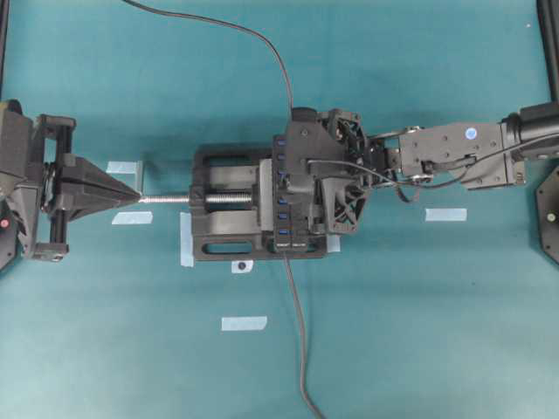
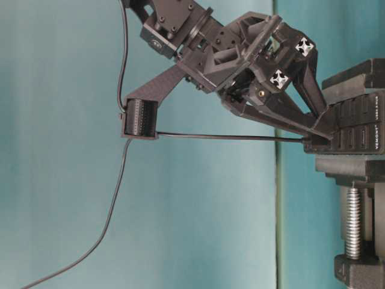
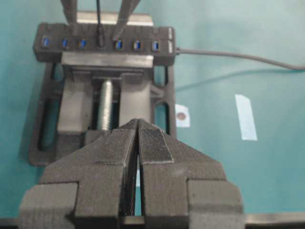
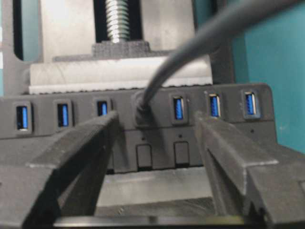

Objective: Insert the USB into the center port of the fixed hub
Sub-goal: 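Open the right gripper to release the inserted plug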

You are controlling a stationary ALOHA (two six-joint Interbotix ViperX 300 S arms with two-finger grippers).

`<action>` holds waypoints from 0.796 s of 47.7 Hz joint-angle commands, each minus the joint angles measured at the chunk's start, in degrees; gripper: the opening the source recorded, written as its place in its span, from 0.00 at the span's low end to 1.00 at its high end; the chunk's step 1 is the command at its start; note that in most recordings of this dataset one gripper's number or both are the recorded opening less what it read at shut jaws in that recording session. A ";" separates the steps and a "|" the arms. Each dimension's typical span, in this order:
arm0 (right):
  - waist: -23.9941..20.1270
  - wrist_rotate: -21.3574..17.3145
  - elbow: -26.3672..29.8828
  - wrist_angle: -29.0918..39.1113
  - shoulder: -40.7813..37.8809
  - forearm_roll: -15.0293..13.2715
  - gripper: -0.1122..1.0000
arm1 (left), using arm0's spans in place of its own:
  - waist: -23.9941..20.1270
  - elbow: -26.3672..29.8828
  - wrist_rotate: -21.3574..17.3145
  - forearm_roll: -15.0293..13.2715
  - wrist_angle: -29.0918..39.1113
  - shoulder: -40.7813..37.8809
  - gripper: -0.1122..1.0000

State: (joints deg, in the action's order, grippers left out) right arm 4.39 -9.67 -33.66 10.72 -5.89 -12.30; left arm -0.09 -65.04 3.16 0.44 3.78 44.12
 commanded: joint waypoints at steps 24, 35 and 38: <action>-0.53 -0.70 1.14 2.99 5.54 0.18 0.81 | 0.00 0.62 0.70 0.09 -0.62 0.09 0.10; -0.44 -0.70 0.44 4.31 8.96 0.09 0.81 | -0.09 0.26 0.88 0.09 -0.70 0.26 0.10; -0.44 -0.70 0.18 4.22 9.49 0.09 0.81 | -0.09 0.26 0.88 0.09 -0.70 0.18 0.10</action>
State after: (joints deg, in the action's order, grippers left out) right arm 4.04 -9.76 -33.75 15.21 1.23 -12.22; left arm -0.09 -65.39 3.96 0.35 3.69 44.30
